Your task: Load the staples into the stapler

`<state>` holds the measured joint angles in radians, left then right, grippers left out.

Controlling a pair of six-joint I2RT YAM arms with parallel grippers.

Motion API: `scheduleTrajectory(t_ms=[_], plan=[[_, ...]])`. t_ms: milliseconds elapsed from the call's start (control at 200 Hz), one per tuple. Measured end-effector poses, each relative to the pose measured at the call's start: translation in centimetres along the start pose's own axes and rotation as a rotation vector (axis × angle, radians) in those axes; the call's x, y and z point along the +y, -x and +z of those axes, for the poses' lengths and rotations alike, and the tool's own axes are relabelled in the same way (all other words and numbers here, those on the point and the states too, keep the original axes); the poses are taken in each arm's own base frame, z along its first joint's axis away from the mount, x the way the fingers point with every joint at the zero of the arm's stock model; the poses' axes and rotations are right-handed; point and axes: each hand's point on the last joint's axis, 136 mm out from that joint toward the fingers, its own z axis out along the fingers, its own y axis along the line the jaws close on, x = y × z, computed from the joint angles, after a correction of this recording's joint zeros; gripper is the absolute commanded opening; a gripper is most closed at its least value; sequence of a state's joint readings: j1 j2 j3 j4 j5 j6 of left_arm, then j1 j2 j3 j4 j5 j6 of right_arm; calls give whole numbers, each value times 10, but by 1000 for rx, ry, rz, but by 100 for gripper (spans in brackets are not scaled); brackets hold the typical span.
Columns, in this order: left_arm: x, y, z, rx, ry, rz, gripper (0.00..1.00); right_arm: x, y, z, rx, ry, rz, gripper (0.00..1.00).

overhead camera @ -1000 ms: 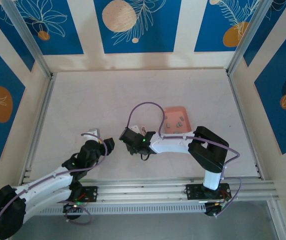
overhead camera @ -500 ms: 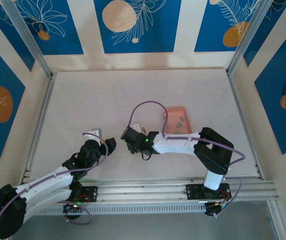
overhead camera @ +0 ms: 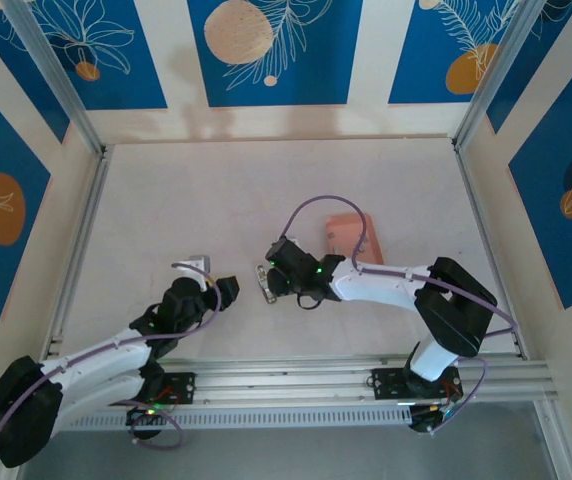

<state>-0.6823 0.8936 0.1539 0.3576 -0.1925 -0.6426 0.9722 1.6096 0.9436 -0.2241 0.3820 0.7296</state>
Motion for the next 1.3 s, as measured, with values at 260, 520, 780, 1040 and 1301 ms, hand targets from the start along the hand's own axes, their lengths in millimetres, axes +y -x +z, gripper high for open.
scheduleTrajectory(t_ms=[260, 520, 780, 1040, 1301], plan=[[-17, -9, 11, 65, -76, 52, 69, -10, -6, 0, 10, 41, 61, 30], [-37, 1, 33, 96, -147, 50, 72, -29, 2, -22, -58, 74, 118, 33], [-69, 7, 56, 168, -291, 40, 68, -39, 3, -30, -87, 90, 146, 36], [-89, 12, 65, 201, -370, 68, 68, -38, 5, -40, -110, 115, 147, 37], [-94, 8, 69, 231, -397, 120, 68, -36, 8, -47, -128, 130, 148, 38]])
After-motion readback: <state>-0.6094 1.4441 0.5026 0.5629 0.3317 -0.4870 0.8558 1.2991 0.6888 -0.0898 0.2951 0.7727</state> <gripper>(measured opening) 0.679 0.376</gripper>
